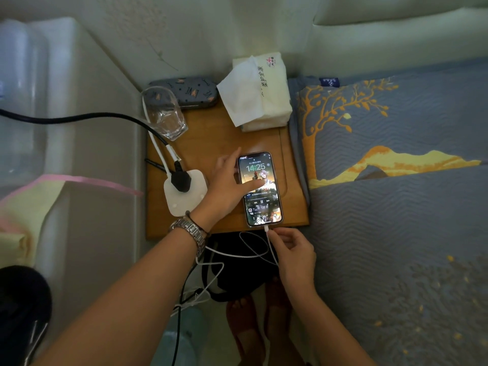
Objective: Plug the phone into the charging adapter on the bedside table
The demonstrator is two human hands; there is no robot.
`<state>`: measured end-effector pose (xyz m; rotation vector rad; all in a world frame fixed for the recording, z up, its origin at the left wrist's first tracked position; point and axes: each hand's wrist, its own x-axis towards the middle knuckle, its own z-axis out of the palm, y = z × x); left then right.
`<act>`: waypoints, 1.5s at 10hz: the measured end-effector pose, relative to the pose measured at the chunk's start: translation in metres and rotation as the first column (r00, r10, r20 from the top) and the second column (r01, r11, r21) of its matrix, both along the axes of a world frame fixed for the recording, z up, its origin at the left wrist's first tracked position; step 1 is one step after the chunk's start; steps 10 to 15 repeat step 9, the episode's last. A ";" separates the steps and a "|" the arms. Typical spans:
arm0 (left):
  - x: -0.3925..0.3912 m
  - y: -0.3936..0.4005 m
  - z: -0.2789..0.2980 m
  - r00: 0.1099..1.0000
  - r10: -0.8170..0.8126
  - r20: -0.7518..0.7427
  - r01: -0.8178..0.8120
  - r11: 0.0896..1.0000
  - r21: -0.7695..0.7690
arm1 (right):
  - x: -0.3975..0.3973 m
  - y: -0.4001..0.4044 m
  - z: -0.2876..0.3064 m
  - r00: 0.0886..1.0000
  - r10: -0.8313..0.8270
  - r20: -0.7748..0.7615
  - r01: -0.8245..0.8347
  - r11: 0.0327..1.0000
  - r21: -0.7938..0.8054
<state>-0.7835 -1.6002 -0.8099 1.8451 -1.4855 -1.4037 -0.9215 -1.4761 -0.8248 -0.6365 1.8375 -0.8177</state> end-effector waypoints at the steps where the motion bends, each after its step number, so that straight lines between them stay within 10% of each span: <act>1: 0.000 0.008 0.004 1.000 0.023 -0.002 -0.023 1.000 0.008 | -0.012 -0.002 0.004 0.999 0.015 -0.033 -0.015 1.000 0.000; 15: 0.022 0.028 0.051 0.967 -0.128 0.221 0.118 0.991 0.056 | -0.056 -0.046 0.052 0.890 0.350 -0.291 -0.355 0.934 0.039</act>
